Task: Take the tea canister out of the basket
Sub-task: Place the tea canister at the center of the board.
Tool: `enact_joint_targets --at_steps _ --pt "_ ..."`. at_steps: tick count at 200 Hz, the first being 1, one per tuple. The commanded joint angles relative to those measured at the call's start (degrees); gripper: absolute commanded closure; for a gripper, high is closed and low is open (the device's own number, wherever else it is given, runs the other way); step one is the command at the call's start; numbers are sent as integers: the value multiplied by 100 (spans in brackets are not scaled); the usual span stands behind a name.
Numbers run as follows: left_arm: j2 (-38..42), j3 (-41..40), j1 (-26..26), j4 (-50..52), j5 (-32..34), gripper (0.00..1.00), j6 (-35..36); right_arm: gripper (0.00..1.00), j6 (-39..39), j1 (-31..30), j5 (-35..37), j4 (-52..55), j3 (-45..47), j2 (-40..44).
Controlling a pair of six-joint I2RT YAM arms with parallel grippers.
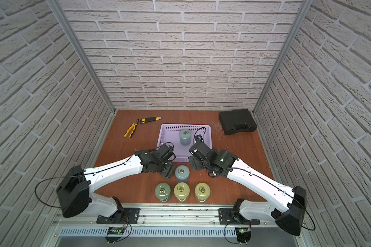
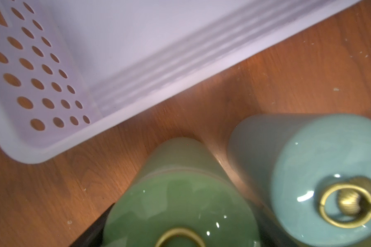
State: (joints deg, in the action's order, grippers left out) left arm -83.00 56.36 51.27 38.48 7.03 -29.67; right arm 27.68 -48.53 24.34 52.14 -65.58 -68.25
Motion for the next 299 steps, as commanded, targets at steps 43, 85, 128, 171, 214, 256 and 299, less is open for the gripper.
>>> enact_joint_targets --at_steps 43,85,128,171,214,256,299 --pt "-74 -64 101 -322 -23 43 -104 2 34 37 54 -20 -143 35" --pt "-83 -142 129 -336 -31 42 -179 2 27 37 73 -36 -190 -4" --pt "-77 -169 148 -280 -25 25 -219 2 -8 46 80 -72 -249 -63" --pt "-67 -176 165 -245 -23 5 -249 2 -44 55 94 -89 -315 -107" --pt "60 -119 165 -64 43 2 -303 2 -103 89 110 -122 -349 -133" --pt "351 48 161 296 113 2 -429 1 -287 278 -21 -247 -484 -309" --pt "528 348 159 748 224 2 -494 2 -541 689 -509 -567 -586 -592"
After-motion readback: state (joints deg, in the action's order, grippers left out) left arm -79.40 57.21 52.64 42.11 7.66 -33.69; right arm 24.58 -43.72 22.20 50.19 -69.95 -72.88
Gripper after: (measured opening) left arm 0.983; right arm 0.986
